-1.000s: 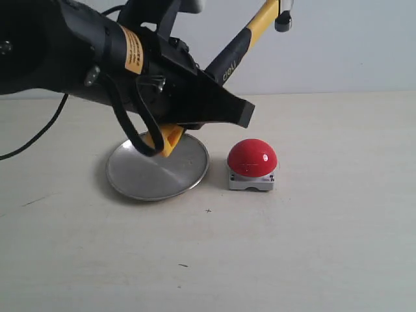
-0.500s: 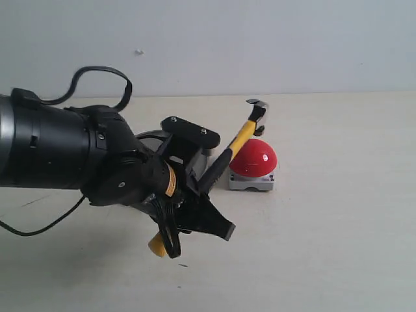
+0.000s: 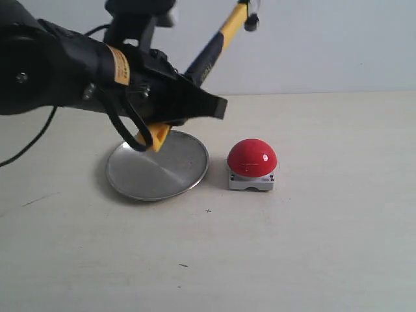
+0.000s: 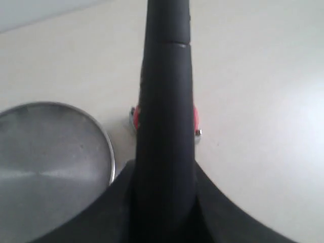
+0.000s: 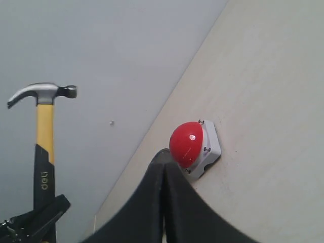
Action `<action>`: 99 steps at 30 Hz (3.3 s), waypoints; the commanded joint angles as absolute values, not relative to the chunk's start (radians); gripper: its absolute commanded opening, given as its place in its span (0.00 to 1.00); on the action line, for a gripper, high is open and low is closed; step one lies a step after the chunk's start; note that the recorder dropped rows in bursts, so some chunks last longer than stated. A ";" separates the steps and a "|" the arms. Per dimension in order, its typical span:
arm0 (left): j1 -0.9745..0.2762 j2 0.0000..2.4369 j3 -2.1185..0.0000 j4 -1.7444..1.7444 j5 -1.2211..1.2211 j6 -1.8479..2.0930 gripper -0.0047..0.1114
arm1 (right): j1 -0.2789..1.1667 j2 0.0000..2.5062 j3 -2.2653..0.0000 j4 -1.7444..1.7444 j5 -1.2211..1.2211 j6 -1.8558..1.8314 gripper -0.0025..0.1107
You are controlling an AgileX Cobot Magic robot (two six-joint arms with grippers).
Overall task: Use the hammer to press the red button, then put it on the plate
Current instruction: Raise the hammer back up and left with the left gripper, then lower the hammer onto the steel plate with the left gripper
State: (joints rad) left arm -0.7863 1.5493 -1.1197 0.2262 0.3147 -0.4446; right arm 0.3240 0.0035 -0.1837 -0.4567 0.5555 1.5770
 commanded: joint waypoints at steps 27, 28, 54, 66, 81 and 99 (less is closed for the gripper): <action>-0.360 1.496 -0.876 -1.611 0.336 1.168 0.04 | 0.323 0.006 -0.181 -0.471 0.551 1.571 0.02; -0.360 1.502 -0.872 -1.686 0.352 1.223 0.04 | 0.323 0.006 -0.181 -0.471 0.551 1.571 0.02; -0.344 1.795 -0.866 -1.744 0.412 1.246 0.04 | 0.323 0.006 -0.181 -0.471 0.551 1.571 0.02; -0.339 1.927 -0.986 -1.744 0.426 1.164 0.04 | 0.323 0.006 -0.181 -0.471 0.551 1.571 0.02; -0.339 2.011 -1.026 -1.744 0.437 1.143 0.04 | 0.323 0.006 -0.181 -0.471 0.551 1.571 0.02; -0.339 2.039 -1.026 -1.744 0.496 1.148 0.13 | 0.323 0.006 -0.181 -0.471 0.551 1.571 0.02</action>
State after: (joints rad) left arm -0.3414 2.0410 -1.0151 -1.7359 0.4664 1.1372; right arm 0.3240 0.0035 -0.1837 -0.4623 0.5555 1.5770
